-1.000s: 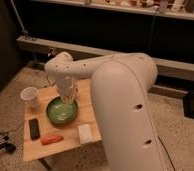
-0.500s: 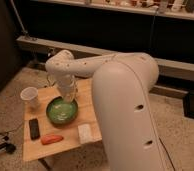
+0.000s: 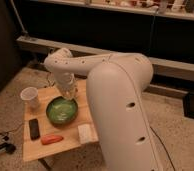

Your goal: Knock the bottle over

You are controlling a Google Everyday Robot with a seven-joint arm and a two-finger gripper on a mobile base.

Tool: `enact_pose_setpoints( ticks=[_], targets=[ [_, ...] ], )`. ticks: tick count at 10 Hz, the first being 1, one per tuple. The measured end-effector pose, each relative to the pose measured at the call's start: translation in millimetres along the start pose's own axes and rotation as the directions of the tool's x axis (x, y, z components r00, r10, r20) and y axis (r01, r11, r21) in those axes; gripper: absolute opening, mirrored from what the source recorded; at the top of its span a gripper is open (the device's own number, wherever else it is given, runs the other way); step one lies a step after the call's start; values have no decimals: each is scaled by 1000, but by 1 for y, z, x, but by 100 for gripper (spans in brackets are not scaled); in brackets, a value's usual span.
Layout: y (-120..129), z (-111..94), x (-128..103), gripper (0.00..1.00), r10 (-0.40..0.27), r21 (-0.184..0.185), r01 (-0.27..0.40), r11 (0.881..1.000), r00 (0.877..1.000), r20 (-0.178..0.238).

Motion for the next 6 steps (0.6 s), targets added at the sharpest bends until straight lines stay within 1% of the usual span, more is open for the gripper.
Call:
enact_pose_setpoints(
  ticks=[3,6],
  targets=[
    [1,10,-12,0,16,9,-15,1000,1000,-16],
    [2,30,-30,0,65,29,-64,998,997,-33]
  ],
)
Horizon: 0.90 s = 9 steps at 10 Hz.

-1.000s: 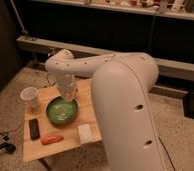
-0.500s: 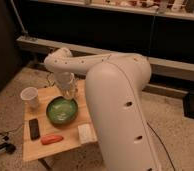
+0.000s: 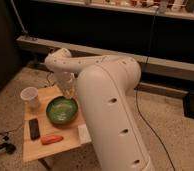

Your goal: Knock the bottle over

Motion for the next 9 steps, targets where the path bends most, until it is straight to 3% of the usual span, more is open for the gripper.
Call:
enact_pose_setpoints(
  ticks=[2,4,5,6,7,9],
  targets=[
    [5,18,-28,0,23,19,-23,1000,1000,-3],
    [4,28,-66,0,19,46,-20,999,1000,23],
    [-5,28,-97,0,20,88,-25,996,998,59],
    [-22,14,-129,0,29,147,-45,988,993,112],
    [-43,-28,-161,0,47,203,-88,975,979,196],
    [-78,-142,-201,2,59,270,-180,946,914,402]
  ],
)
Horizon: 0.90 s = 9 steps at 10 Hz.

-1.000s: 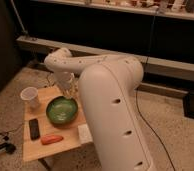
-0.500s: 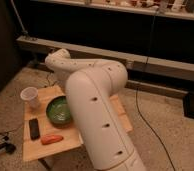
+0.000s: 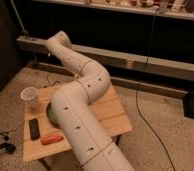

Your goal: Knock the bottle over

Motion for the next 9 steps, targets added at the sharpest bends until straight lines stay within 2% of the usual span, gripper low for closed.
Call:
enact_pose_setpoints(
  ticks=[1,2,3,4,5,6,7,8,9],
  targets=[
    [-19,-36,-26,9,20,28,-22,999,996,90],
    [-39,-83,-50,21,36,53,-47,997,980,197],
    [-54,-121,-67,31,47,68,-70,995,958,283],
    [-67,-152,-80,41,56,79,-90,993,934,352],
    [-80,-187,-94,54,67,86,-115,990,901,429],
    [-85,-202,-103,60,73,78,-123,989,883,464],
    [-82,-199,-106,61,84,58,-125,991,881,465],
    [-67,-180,-102,61,97,10,-113,994,899,428],
    [-62,-175,-101,61,102,-5,-110,994,903,417]
  ],
)
